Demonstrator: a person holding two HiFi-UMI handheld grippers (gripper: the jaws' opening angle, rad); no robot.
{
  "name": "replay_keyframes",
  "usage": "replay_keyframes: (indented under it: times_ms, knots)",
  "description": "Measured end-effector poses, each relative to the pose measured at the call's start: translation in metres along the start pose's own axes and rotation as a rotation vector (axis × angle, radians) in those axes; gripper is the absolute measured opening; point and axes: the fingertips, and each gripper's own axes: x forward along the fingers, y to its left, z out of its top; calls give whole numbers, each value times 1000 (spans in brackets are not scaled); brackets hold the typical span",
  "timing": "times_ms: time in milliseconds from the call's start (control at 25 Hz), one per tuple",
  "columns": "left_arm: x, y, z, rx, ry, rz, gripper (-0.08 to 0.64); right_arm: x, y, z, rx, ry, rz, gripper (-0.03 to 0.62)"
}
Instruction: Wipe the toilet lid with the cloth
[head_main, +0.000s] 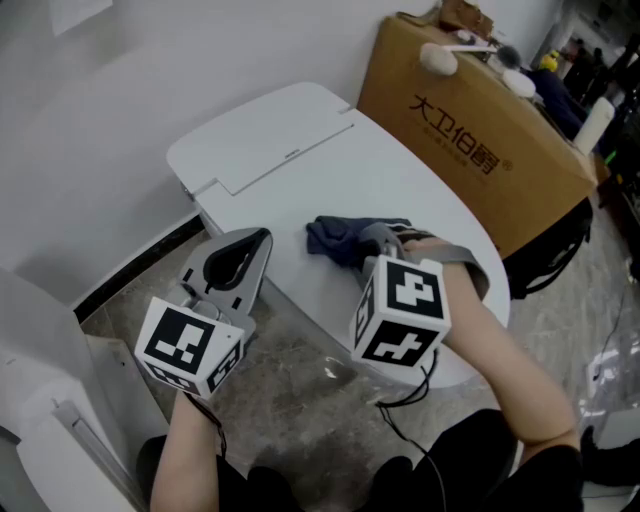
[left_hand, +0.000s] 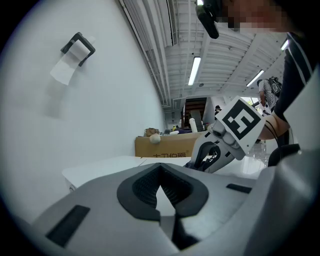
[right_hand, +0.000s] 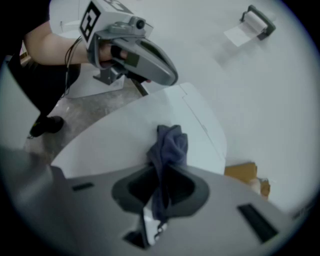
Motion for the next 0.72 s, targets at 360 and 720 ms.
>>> replay_keyframes:
  times_ms: [360,720]
  knots:
    - [0,0,-1,-2,-1,1,12,-17,28,18,-27,-37,39,67]
    - [0,1,-3,-8,7,2,12,-34,56,33,-74,-73,86,67]
